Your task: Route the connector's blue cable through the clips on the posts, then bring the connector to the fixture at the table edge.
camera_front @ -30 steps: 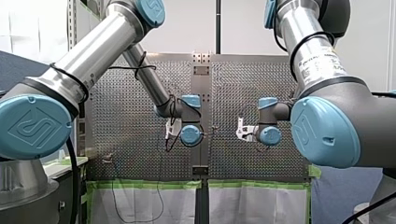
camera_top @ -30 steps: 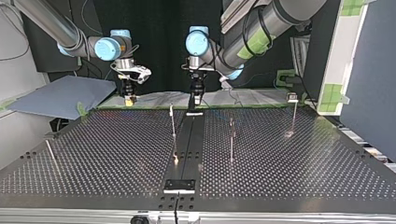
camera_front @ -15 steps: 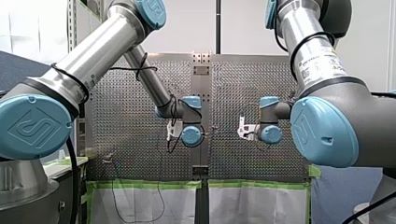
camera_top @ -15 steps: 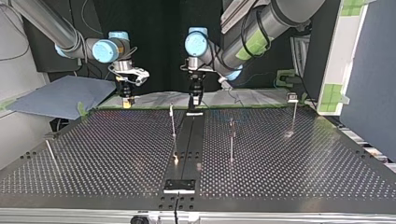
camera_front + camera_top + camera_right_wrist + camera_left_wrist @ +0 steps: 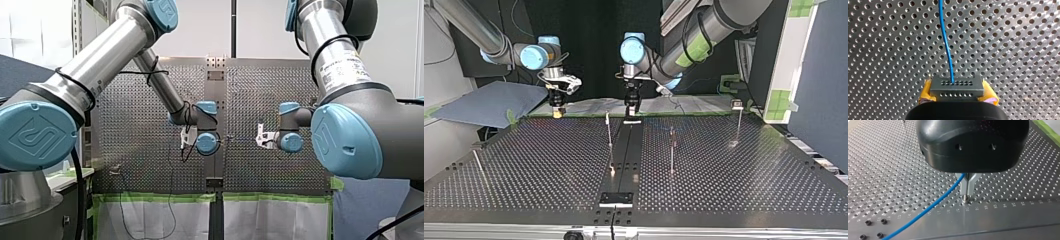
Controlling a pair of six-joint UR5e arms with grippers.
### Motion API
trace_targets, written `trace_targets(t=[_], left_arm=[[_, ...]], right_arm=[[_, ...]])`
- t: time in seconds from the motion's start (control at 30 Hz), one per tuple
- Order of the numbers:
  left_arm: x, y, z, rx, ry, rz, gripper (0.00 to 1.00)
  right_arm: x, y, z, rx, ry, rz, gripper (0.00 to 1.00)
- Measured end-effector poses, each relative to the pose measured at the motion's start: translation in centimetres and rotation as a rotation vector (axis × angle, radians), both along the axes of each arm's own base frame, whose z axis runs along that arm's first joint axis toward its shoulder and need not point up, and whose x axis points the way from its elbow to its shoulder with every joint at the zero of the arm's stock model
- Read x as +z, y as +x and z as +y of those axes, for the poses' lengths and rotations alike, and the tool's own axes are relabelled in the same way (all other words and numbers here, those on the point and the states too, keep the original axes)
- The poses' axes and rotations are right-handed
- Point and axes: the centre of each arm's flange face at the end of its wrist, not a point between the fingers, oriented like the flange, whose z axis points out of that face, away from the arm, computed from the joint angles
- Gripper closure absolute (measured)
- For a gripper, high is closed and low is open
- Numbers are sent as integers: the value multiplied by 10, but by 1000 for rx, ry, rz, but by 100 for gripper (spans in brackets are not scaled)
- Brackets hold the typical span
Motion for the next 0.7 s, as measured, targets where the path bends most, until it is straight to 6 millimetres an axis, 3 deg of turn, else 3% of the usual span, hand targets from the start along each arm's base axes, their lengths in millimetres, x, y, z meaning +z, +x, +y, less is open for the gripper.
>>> trace_targets(t=[0.37,0.7], left_arm=[[0,4,1,-6,1,1,96],[-6,15,-11,-27,-2,20,96]], right_arm=[[0,-4,-2,-7,1,0,100],[0,-5,-4,-9,-2,-1,100]])
